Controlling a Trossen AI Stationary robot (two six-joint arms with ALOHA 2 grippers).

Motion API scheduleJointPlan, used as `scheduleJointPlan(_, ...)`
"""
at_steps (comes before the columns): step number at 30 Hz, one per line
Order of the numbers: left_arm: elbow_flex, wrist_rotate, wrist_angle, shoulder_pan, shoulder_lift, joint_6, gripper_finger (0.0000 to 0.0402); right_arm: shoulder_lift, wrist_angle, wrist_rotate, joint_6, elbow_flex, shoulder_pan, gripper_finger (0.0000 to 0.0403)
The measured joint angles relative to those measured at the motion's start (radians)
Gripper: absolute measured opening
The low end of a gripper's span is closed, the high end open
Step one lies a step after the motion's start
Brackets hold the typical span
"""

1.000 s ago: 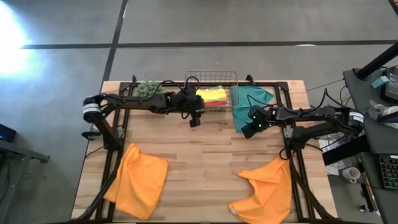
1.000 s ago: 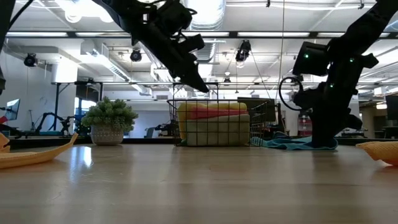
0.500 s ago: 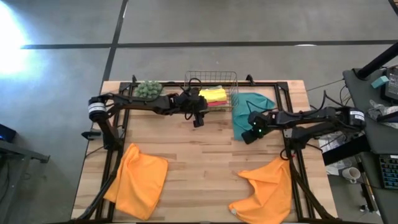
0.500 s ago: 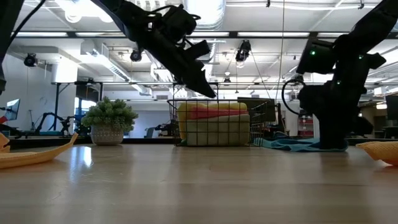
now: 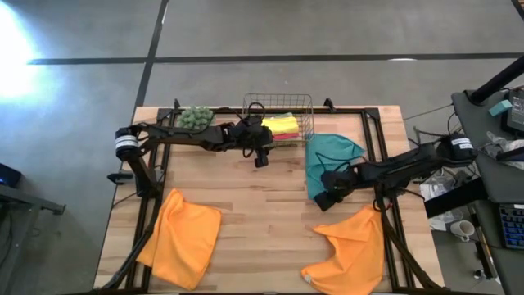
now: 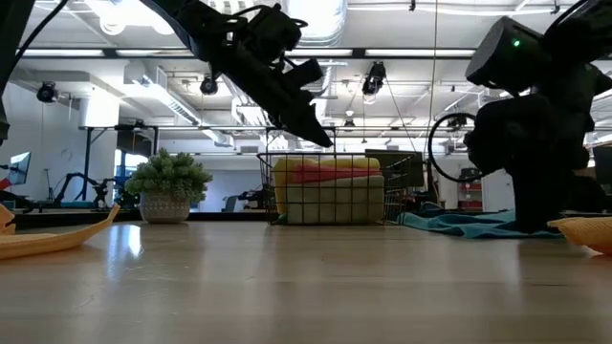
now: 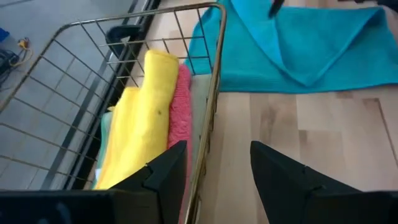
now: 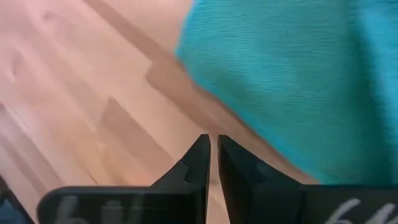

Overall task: Fold microfiber towels
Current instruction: Fold the blue towel

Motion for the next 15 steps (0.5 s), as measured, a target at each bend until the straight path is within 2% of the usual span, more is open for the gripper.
scheduleJointPlan(3,0.0,0.001,-0.024,-0.005,-0.003,-0.002,0.0162,0.061,0.054,0.031,0.011,0.019,0.038,0.0022)
scheduleJointPlan(7,0.0,0.002,-0.029,-0.017,-0.012,-0.005,0.0162,0.094,0.065,0.056,-0.06,0.102,0.055,0.0022)
scheduleJointPlan(12,0.0,0.098,-0.034,-0.056,-0.013,-0.006,0.0162,0.053,0.049,0.137,-0.126,0.184,0.055,0.0022)
scheduleJointPlan(15,0.0,0.105,-0.034,-0.093,-0.014,-0.006,0.0162,-0.008,-0.01,0.215,-0.14,0.216,0.055,0.0022)
